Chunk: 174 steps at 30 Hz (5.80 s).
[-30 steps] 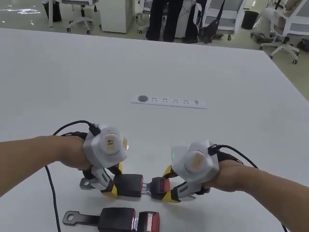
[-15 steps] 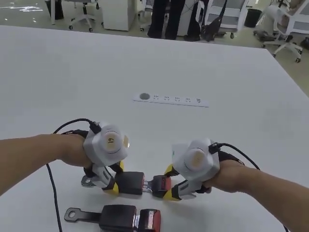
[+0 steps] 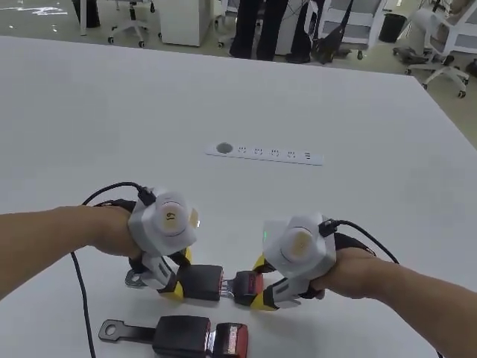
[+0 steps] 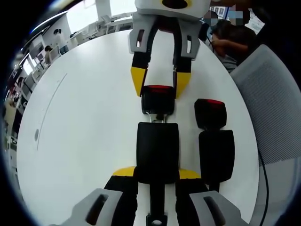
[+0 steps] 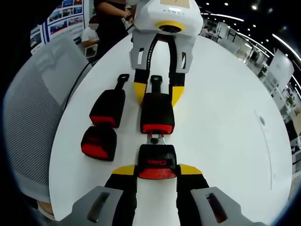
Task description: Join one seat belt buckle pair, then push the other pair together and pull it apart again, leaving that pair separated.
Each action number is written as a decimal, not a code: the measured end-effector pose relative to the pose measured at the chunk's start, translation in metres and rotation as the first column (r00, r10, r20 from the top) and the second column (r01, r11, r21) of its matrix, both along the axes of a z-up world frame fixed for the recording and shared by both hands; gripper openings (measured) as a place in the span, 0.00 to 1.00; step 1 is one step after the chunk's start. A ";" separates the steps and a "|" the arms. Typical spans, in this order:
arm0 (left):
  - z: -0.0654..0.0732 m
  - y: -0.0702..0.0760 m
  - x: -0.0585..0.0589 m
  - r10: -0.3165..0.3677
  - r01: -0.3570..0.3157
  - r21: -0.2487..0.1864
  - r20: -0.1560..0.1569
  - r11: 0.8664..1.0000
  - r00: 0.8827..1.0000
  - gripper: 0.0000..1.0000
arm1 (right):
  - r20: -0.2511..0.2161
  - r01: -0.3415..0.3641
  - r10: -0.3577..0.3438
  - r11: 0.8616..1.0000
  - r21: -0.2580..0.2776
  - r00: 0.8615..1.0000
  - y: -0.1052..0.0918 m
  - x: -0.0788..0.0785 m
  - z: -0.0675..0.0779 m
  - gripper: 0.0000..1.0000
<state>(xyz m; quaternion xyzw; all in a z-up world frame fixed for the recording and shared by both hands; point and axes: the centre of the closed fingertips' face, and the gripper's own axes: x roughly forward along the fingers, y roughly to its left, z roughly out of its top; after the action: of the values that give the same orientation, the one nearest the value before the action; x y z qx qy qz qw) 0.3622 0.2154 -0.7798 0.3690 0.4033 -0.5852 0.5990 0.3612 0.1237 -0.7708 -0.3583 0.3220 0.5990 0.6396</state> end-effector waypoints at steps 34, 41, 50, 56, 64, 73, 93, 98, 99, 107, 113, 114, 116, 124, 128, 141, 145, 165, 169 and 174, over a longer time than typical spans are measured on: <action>-0.001 0.000 0.001 0.017 -0.017 -0.003 -0.002 1.000 1.000 0.30 | -0.011 0.020 -0.020 1.000 -0.018 1.000 0.013 0.001 0.001 0.26; -0.002 0.001 0.001 0.009 -0.009 -0.004 0.000 1.000 1.000 0.30 | -0.016 0.032 -0.032 0.999 -0.020 0.999 0.015 0.001 0.001 0.25; -0.001 -0.002 -0.001 0.002 -0.002 -0.002 0.003 1.000 1.000 0.30 | -0.010 0.017 -0.017 0.999 -0.033 1.000 0.017 0.001 0.002 0.25; -0.002 -0.001 0.000 -0.002 0.002 -0.001 0.004 1.000 1.000 0.30 | -0.008 0.016 -0.016 0.999 -0.035 1.000 0.016 0.002 0.002 0.25; -0.002 0.000 0.001 -0.001 0.001 0.006 0.003 1.000 1.000 0.30 | -0.007 0.008 -0.009 0.999 -0.038 1.000 0.017 0.002 -0.002 0.26; -0.002 0.000 0.000 0.004 -0.004 0.010 0.001 1.000 1.000 0.30 | -0.006 -0.001 0.001 0.999 -0.034 1.000 0.016 0.001 0.000 0.27; -0.002 0.000 0.001 0.000 0.000 0.030 -0.004 1.000 1.000 0.31 | -0.013 0.011 -0.011 0.999 -0.038 1.000 0.006 0.002 -0.002 0.27; -0.002 0.000 0.001 0.001 -0.001 0.030 -0.005 1.000 1.000 0.31 | -0.019 0.015 -0.015 0.999 -0.037 1.000 -0.001 0.004 -0.001 0.27; -0.001 0.000 0.001 0.003 -0.002 0.031 -0.005 1.000 1.000 0.31 | -0.020 0.016 -0.017 0.999 -0.035 1.000 0.000 0.004 -0.001 0.27; -0.002 0.001 0.002 -0.001 0.001 0.032 -0.005 0.999 1.000 0.31 | -0.029 0.013 -0.014 1.000 -0.028 0.999 -0.001 0.004 -0.001 0.28; -0.003 0.002 0.002 -0.002 0.003 0.031 -0.005 1.000 1.000 0.31 | -0.029 0.006 -0.007 1.000 -0.026 1.000 -0.001 0.003 -0.001 0.28; -0.003 0.001 0.002 -0.003 0.003 0.031 -0.005 1.000 1.000 0.31 | -0.028 0.005 -0.005 1.000 -0.027 1.000 -0.002 0.002 0.000 0.28; -0.003 0.001 0.002 -0.003 0.003 0.032 -0.006 0.999 1.000 0.31 | -0.025 0.000 -0.001 1.000 -0.028 1.000 -0.002 0.001 0.001 0.28; -0.002 0.000 0.000 -0.008 0.008 0.035 -0.007 0.999 1.000 0.31 | -0.024 -0.006 0.005 0.999 -0.033 1.000 -0.004 0.001 0.001 0.28; 0.000 -0.003 -0.003 -0.008 0.008 0.034 -0.007 0.999 1.000 0.31 | -0.022 -0.013 0.012 0.999 -0.042 1.000 -0.008 0.002 0.001 0.28; -0.003 0.001 0.002 -0.015 0.016 0.047 -0.008 0.999 1.000 0.32 | -0.020 -0.003 0.001 0.998 -0.062 1.000 -0.022 0.001 -0.002 0.28; 0.000 0.000 0.000 -0.016 0.016 0.048 -0.007 0.999 1.000 0.32 | -0.021 0.001 -0.003 0.998 -0.066 1.000 -0.027 0.000 -0.001 0.28; -0.002 0.001 0.001 -0.026 0.027 0.060 -0.008 0.998 1.000 0.32 | -0.020 0.020 -0.022 0.995 -0.093 1.000 -0.050 0.001 -0.003 0.29; 0.000 0.000 0.000 -0.027 0.028 0.061 -0.006 0.998 1.000 0.32 | -0.022 0.026 -0.029 0.995 -0.095 0.999 -0.053 0.001 -0.003 0.29; -0.005 0.003 0.003 -0.026 0.027 0.059 -0.008 0.998 1.000 0.32 | -0.021 0.024 -0.026 0.995 -0.097 0.999 -0.058 0.001 -0.004 0.29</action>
<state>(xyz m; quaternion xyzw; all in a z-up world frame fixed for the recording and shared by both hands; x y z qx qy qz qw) 0.3657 0.2182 -0.7847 0.3900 0.4176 -0.5821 0.5785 0.3621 0.0657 -0.7748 -0.3781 0.3624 0.5786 0.6252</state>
